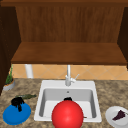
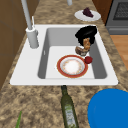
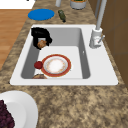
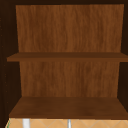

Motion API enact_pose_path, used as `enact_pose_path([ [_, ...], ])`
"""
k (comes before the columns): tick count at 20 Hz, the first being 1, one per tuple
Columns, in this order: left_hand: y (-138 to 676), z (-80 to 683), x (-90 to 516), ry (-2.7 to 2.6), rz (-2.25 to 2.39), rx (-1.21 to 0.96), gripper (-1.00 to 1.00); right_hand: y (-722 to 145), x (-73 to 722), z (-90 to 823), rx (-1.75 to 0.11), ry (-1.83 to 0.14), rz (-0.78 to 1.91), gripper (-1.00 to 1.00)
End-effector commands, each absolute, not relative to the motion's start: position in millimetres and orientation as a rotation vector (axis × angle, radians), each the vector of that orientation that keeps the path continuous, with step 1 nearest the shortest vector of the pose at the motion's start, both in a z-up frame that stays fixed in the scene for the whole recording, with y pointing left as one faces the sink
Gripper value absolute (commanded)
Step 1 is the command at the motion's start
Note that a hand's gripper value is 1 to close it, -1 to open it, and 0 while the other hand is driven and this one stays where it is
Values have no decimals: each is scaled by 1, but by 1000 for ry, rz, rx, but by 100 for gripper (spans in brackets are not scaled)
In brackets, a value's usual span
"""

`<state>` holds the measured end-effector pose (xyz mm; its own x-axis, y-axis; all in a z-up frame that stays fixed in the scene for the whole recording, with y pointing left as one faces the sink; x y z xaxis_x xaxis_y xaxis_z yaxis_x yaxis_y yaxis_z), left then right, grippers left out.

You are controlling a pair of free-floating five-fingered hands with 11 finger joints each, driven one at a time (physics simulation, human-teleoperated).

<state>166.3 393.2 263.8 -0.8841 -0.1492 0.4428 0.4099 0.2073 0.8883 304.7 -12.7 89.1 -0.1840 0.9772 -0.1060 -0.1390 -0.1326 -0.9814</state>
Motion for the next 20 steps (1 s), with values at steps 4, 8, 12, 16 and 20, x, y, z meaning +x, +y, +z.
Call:
enact_pose_path([
  [4, 393, 264, 166, -2053, -1720, -242, 0, -19, 283, 137, -1065, -1216, 1451, 100],
  [8, 393, 264, 166, -2053, -1720, -242, 0, -23, 267, 163, -1058, -1226, 1432, 100],
  [12, 393, 264, 166, -2053, -1720, -242, 0, -25, 254, 189, -1048, -1235, 1429, 100],
  [16, 393, 264, 166, -2053, -1720, -242, 0, -27, 239, 215, -1039, -1236, 1427, 100],
  [20, 393, 264, 166, -2053, -1720, -242, 0, -28, 225, 240, -1028, -1243, 1416, 100],
])
